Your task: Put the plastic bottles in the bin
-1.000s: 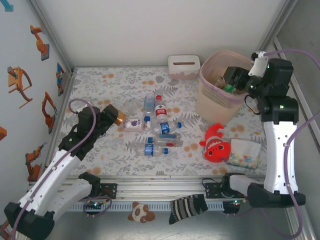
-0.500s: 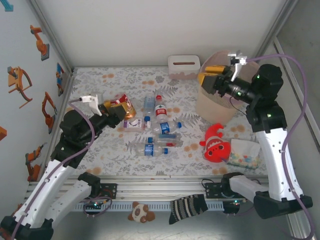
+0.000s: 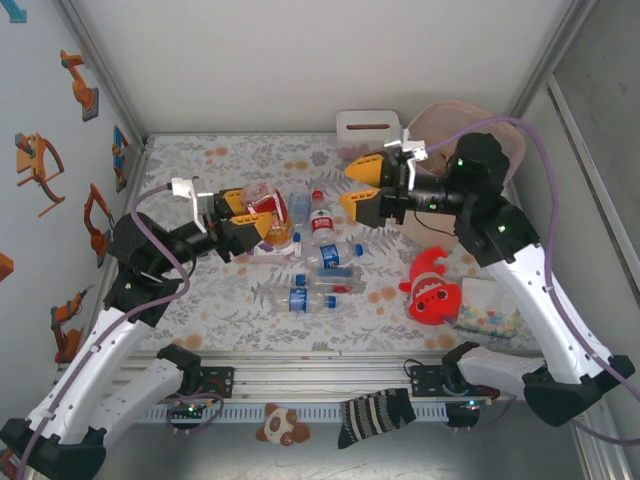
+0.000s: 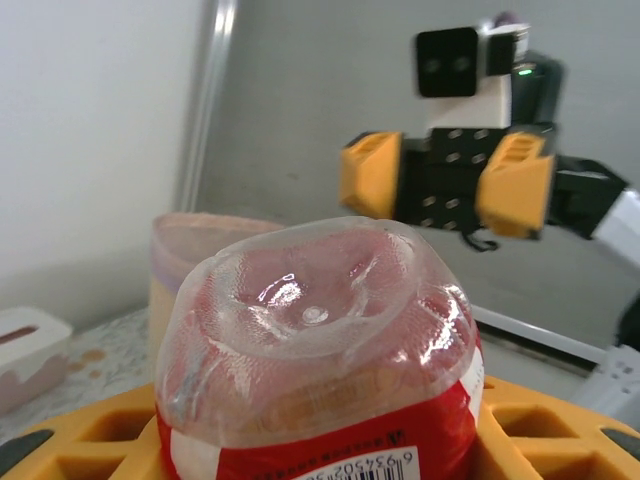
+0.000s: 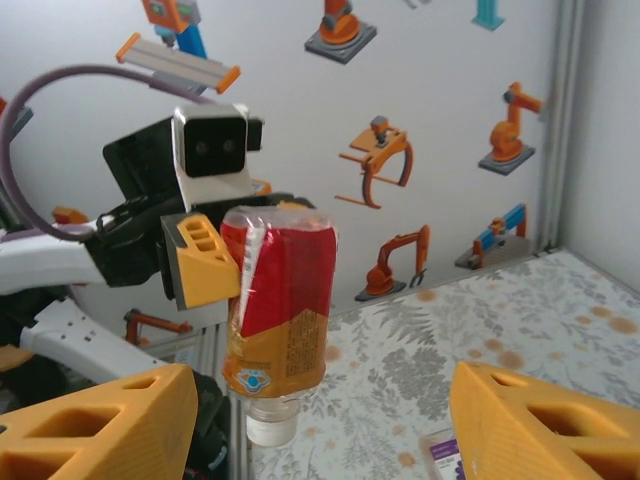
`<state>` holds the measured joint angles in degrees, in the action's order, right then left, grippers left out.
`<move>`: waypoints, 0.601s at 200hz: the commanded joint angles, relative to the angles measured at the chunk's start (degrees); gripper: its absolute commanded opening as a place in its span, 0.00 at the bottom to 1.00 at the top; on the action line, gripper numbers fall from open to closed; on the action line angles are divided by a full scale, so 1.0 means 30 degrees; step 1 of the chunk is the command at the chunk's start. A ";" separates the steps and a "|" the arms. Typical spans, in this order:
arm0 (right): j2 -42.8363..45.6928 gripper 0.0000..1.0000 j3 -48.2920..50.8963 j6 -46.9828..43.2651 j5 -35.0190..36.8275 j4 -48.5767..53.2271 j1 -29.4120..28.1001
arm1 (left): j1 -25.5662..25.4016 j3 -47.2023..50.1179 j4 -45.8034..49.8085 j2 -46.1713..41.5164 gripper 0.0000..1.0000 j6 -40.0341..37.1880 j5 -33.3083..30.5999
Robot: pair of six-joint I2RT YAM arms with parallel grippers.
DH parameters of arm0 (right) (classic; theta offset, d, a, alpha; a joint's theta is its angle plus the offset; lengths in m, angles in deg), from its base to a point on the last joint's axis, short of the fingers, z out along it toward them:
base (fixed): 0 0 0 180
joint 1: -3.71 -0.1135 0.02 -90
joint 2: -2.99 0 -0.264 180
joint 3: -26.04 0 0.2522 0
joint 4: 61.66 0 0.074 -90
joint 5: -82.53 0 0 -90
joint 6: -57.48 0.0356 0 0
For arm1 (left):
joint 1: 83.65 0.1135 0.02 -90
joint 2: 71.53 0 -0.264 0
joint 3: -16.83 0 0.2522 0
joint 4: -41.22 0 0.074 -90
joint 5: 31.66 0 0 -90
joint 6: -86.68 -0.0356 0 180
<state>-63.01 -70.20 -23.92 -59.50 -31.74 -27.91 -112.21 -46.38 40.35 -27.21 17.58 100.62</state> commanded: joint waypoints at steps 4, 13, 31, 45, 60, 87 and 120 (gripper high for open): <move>-0.0625 0.69 -0.0030 -0.0899 0.0026 -0.0143 -0.1082 | -0.0560 -0.1202 -0.1750 0.0386 0.51 -0.0235 0.1805; -0.0865 0.71 -0.0101 -0.0953 0.0089 -0.0166 -0.1521 | -0.0772 -0.1424 -0.1823 0.0569 0.51 -0.0287 0.1977; -0.1314 0.74 -0.0273 -0.1193 0.0274 -0.0111 -0.2360 | -0.1190 -0.1813 -0.1795 0.0900 0.51 -0.0457 0.2187; -0.1600 0.77 -0.0411 -0.1277 0.0431 -0.0086 -0.2984 | -0.1419 -0.2042 -0.1811 0.1119 0.51 -0.0552 0.2195; -0.1926 0.80 -0.0586 -0.1370 0.0576 0.0082 -0.3537 | -0.1577 -0.2176 -0.1803 0.1271 0.51 -0.0653 0.2180; -0.2204 0.84 -0.0830 -0.1592 0.0587 0.0397 -0.4264 | -0.1658 -0.2294 -0.1754 0.1429 0.51 -0.0757 0.2122; -0.2204 0.85 -0.0955 -0.1768 0.0586 0.0634 -0.4692 | -0.1702 -0.2354 -0.1429 0.1423 0.51 -0.0904 0.2078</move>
<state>-69.85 -70.87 -27.75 -57.80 -30.30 -41.09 -117.06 -51.50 37.26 -22.67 16.49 105.95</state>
